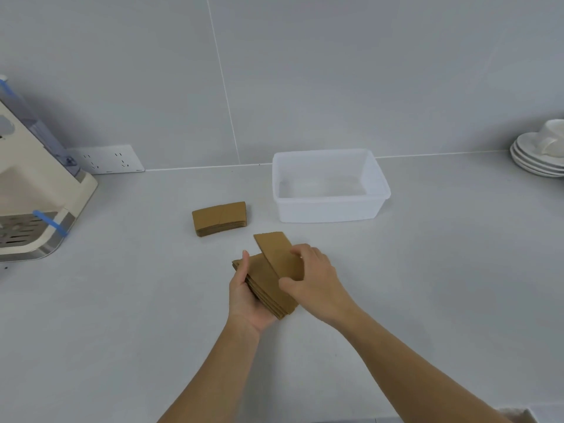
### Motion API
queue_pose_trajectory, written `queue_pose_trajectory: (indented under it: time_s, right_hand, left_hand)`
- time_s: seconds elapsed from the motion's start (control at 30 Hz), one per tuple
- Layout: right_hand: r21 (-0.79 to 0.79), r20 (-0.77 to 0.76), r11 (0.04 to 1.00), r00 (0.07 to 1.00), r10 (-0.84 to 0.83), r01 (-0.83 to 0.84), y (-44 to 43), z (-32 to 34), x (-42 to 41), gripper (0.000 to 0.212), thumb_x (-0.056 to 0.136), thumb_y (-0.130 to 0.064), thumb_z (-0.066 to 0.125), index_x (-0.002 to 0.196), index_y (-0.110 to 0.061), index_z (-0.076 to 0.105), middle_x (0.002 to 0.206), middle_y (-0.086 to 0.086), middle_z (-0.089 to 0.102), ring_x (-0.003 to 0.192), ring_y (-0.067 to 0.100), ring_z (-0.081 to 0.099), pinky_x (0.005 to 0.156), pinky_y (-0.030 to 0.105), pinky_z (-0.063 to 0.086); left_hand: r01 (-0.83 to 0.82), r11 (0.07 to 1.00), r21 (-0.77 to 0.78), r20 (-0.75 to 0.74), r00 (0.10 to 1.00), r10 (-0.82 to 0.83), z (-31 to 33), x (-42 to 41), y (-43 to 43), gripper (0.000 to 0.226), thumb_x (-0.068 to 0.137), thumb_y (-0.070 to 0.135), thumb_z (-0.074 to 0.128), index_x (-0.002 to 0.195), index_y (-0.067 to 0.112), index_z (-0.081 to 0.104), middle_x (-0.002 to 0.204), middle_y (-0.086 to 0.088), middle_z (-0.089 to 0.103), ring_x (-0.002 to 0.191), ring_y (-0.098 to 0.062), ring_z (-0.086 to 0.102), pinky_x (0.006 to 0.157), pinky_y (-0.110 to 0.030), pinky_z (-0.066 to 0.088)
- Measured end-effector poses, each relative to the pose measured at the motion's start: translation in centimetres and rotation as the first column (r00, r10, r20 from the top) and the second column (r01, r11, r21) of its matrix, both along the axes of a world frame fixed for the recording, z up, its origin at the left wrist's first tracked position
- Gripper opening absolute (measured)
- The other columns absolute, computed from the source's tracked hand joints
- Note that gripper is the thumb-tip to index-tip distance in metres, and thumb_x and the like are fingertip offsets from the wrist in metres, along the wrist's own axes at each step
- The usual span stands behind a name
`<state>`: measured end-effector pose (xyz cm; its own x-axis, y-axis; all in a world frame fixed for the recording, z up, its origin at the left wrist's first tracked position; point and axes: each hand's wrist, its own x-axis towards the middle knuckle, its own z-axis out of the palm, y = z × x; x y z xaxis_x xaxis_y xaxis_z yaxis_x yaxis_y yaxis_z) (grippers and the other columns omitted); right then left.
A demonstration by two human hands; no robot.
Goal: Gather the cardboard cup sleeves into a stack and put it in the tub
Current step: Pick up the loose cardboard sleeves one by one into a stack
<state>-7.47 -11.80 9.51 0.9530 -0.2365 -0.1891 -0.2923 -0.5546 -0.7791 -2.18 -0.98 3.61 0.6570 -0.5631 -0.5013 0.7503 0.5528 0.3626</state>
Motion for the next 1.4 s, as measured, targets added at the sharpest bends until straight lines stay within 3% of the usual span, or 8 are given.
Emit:
queue_pose_trajectory:
  time_s: [0.23, 0.5, 0.63, 0.83, 0.97, 1.1, 1.4]
  right_hand:
    - [-0.072, -0.007, 0.991, 0.993, 0.114, -0.114, 2.2, -1.1, -0.2, 0.055, 0.078, -0.022, 0.053, 0.131, -0.018, 0.038, 0.13, -0.001, 0.043, 0.118, 0.017, 0.036, 0.101, 0.03, 0.027]
    - [-0.113, 0.011, 0.978, 0.984, 0.18, -0.178, 3.1, -2.5, -0.3, 0.043, 0.08, -0.024, 0.053, 0.122, -0.019, 0.044, 0.127, -0.001, 0.044, 0.114, 0.017, 0.036, 0.091, 0.025, 0.024]
    - [-0.108, 0.001, 0.971, 0.977, 0.215, -0.214, 3.0, -2.7, -0.3, 0.045, 0.082, -0.028, 0.054, 0.126, -0.021, 0.044, 0.132, -0.003, 0.042, 0.119, 0.015, 0.034, 0.096, 0.025, 0.024]
    - [-0.039, 0.027, 0.976, 0.976, 0.217, -0.216, 1.5, -2.2, 0.3, 0.029, 0.084, -0.035, 0.058, 0.11, -0.022, 0.057, 0.124, -0.011, 0.051, 0.109, 0.008, 0.042, 0.097, 0.023, 0.029]
    - [0.084, 0.102, 0.981, 0.981, 0.164, -0.172, 0.3, -1.5, 1.1, 0.017, 0.084, -0.027, 0.06, 0.101, -0.024, 0.064, 0.102, -0.013, 0.064, 0.096, -0.004, 0.055, 0.077, 0.007, 0.037]
    - [0.076, 0.157, 0.987, 0.979, 0.127, -0.14, -1.0, -0.9, 2.3, 0.01, 0.084, -0.022, 0.062, 0.093, -0.024, 0.065, 0.089, -0.016, 0.064, 0.085, -0.005, 0.058, 0.071, 0.006, 0.041]
    - [0.222, 0.059, 0.927, 0.953, 0.298, -0.303, -3.4, 0.3, 3.7, 0.02, 0.082, -0.018, 0.066, 0.1, -0.026, 0.063, 0.102, -0.013, 0.064, 0.102, 0.002, 0.057, 0.08, 0.016, 0.042]
  left_hand:
    - [-0.054, 0.997, -0.059, 0.053, 0.997, 0.057, 0.1, -0.2, 0.8, 0.048, 0.069, 0.053, 0.061, 0.086, 0.01, 0.075, 0.09, -0.009, 0.073, 0.084, -0.028, 0.07, 0.09, -0.045, 0.047]
    - [-0.075, 0.996, -0.053, 0.043, 0.996, 0.077, -0.4, 0.0, 2.1, 0.045, 0.068, 0.04, 0.069, 0.103, 0.012, 0.063, 0.105, -0.008, 0.068, 0.098, -0.025, 0.063, 0.094, -0.044, 0.046]
    - [-0.061, 0.998, -0.007, 0.019, 0.998, 0.061, -0.3, -0.1, 2.6, 0.043, 0.071, 0.034, 0.066, 0.108, 0.01, 0.061, 0.101, -0.007, 0.07, 0.094, -0.025, 0.065, 0.082, -0.043, 0.051]
    - [0.015, 1.0, 0.022, 0.04, 0.999, -0.015, 0.0, 0.3, 3.3, 0.039, 0.07, 0.028, 0.068, 0.104, 0.01, 0.062, 0.096, -0.007, 0.067, 0.088, -0.026, 0.063, 0.068, -0.041, 0.058]
    - [0.079, 0.992, 0.096, 0.083, 0.993, -0.087, 0.2, 0.6, 3.5, 0.035, 0.067, 0.027, 0.071, 0.098, 0.01, 0.067, 0.093, -0.01, 0.069, 0.076, -0.025, 0.067, 0.07, -0.038, 0.056]
    - [0.155, 0.988, 0.006, 0.072, 0.985, -0.155, 0.1, 0.5, 3.5, 0.053, 0.056, 0.016, 0.082, 0.105, 0.007, 0.064, 0.091, -0.011, 0.069, 0.078, -0.023, 0.067, 0.065, -0.037, 0.051]
    - [0.5, 0.861, 0.091, 0.217, 0.834, -0.507, 0.4, 0.2, 2.8, 0.054, 0.054, 0.015, 0.082, 0.104, 0.007, 0.063, 0.091, -0.01, 0.064, 0.078, -0.023, 0.06, 0.067, -0.037, 0.051]
